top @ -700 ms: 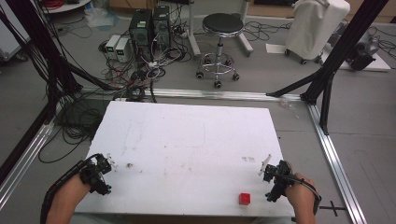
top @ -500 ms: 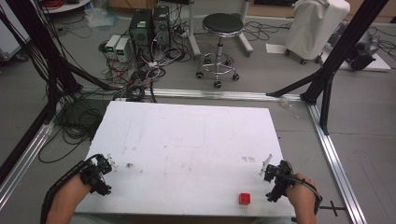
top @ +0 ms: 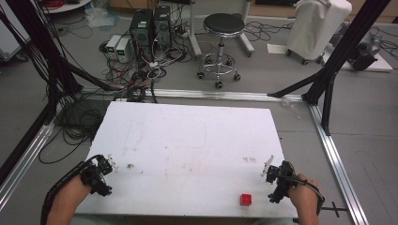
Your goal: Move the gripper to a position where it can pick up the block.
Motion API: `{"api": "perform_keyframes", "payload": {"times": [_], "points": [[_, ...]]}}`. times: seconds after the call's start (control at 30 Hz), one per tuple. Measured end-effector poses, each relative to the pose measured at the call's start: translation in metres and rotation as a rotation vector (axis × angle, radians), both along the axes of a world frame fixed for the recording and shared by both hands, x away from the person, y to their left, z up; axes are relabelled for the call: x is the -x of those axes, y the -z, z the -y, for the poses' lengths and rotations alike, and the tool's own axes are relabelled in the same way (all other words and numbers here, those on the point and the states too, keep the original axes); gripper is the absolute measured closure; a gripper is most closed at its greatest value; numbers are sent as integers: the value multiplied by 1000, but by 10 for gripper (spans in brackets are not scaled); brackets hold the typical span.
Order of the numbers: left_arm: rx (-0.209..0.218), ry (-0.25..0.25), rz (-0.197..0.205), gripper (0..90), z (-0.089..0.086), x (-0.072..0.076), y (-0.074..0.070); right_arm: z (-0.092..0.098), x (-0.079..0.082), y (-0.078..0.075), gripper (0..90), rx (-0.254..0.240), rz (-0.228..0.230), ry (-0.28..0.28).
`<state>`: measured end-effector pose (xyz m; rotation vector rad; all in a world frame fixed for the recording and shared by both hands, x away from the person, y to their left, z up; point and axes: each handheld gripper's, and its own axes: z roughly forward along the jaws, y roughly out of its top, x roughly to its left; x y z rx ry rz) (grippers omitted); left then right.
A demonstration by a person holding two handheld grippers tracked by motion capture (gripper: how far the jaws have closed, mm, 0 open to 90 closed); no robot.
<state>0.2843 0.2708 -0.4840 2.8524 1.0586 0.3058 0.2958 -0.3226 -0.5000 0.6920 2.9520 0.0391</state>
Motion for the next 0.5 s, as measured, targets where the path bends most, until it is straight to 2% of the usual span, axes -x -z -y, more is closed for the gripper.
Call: {"api": "perform_keyframes", "payload": {"times": [0.1, 0.23, 0.5], "points": [[-10, 7, -7, 222, 0, -1, 0, 0, -1, -1, 13, 0, 11, -15], [-13, 9, -5, 222, 0, 0, 0, 0, 0, -2, 13, 1, 9, -8], [-9, 7, -6, 222, 0, 0, 0, -1, 2, -4, 13, 0, 19, -48]]}}
